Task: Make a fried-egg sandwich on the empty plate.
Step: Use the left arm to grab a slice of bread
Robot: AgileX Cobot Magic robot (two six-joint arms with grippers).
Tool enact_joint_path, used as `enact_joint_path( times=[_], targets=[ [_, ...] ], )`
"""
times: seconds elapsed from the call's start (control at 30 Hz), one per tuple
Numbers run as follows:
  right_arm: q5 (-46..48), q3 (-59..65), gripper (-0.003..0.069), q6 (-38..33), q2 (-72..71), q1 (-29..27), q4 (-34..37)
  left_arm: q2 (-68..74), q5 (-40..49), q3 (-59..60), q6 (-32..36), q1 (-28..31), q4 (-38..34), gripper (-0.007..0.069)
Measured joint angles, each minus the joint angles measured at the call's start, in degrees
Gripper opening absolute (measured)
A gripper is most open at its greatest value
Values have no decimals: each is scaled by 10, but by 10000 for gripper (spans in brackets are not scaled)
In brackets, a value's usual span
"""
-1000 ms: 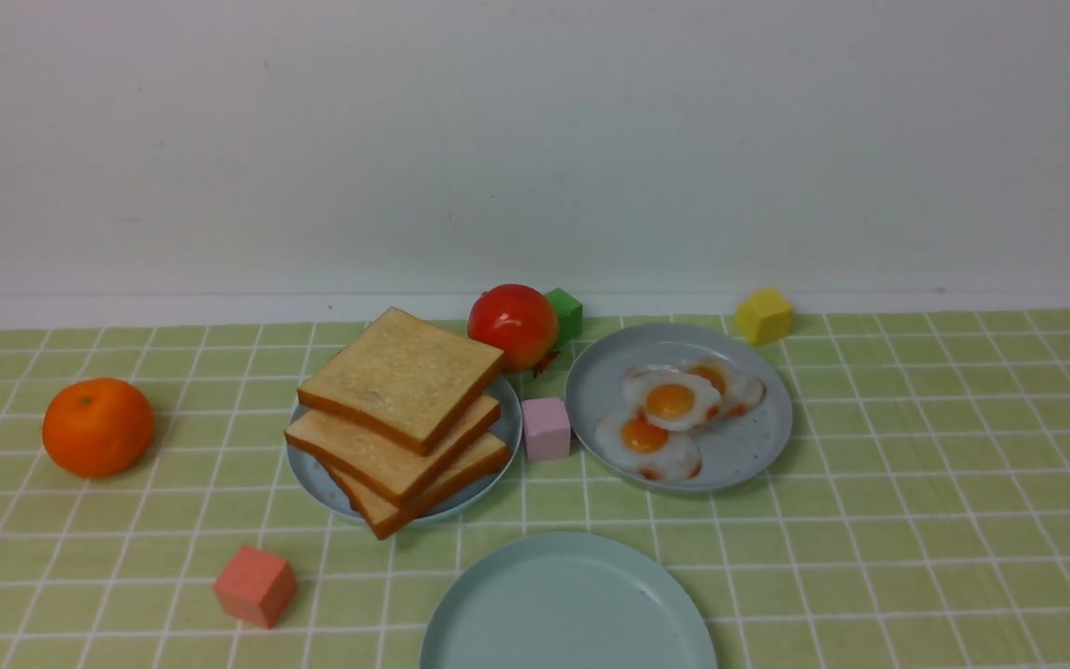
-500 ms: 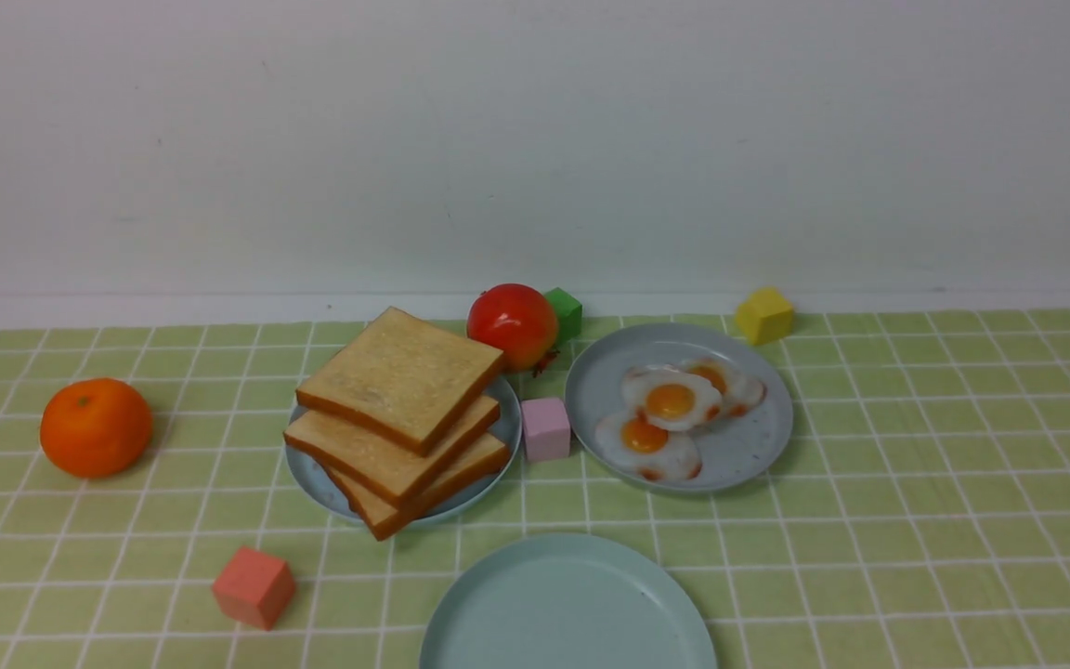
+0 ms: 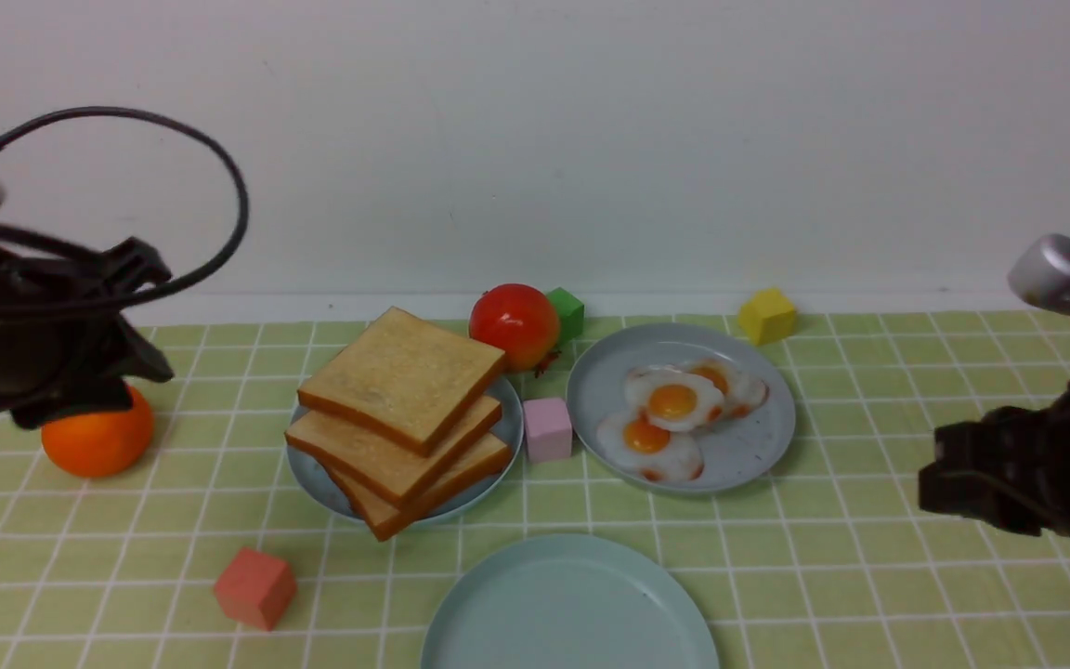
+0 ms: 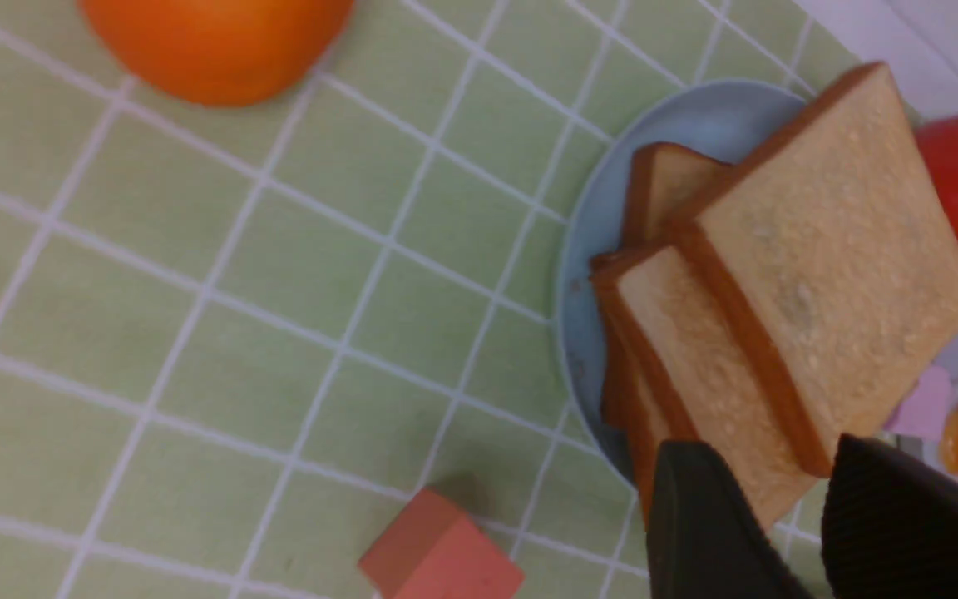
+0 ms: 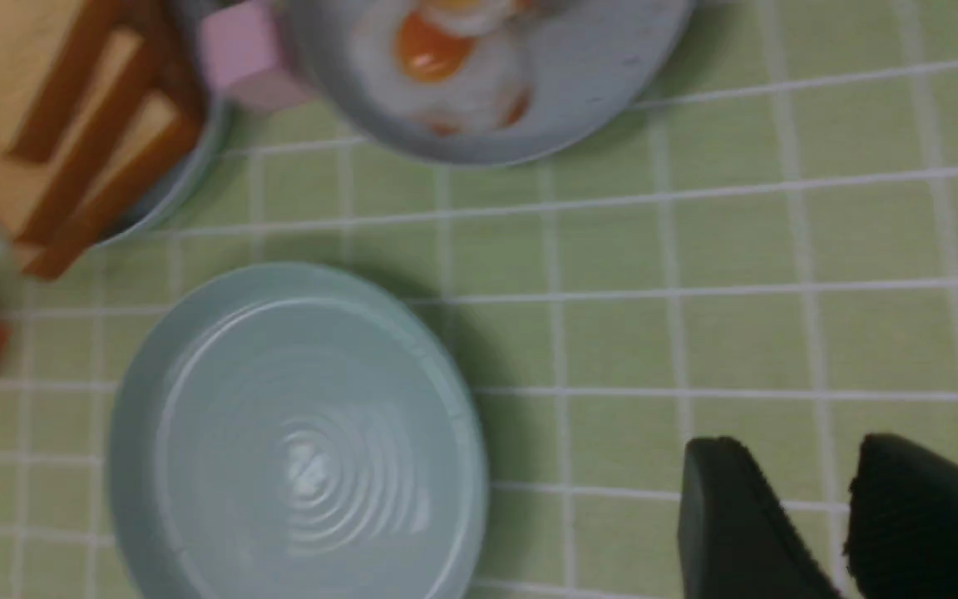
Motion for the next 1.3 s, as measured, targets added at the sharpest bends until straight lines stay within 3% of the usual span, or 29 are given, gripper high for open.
enact_joint_path(
  times=[0.17, 0.3, 0.67, 0.97, 1.03, 1.13, 1.2, 1.3],
  targets=[
    [1, 0, 241, -140, 0, 3, 106, 131, 53, -130, 170, 0, -86, 238],
    [0, 0, 241, -188, 0, 3, 157, 239, 104, -247, 274, 0, -126, 253],
    [0, 0, 241, -199, 0, 3, 172, 448, 210, -490, 395, 0, -156, 518],
    [1, 0, 241, -199, 2, 3, 173, 537, 241, -560, 415, 0, -211, 542],
    [1, 0, 241, -199, 2, 3, 173, 546, 246, -564, 422, 0, -229, 535],
    [3, 0, 241, -199, 2, 3, 173, 553, 264, -565, 453, 0, -255, 457],
    [4, 0, 241, -199, 2, 3, 173, 554, 276, -565, 468, 0, -263, 369],
    [5, 0, 241, -199, 2, 3, 174, 554, 288, -568, 479, 1, -263, 158]
  ],
)
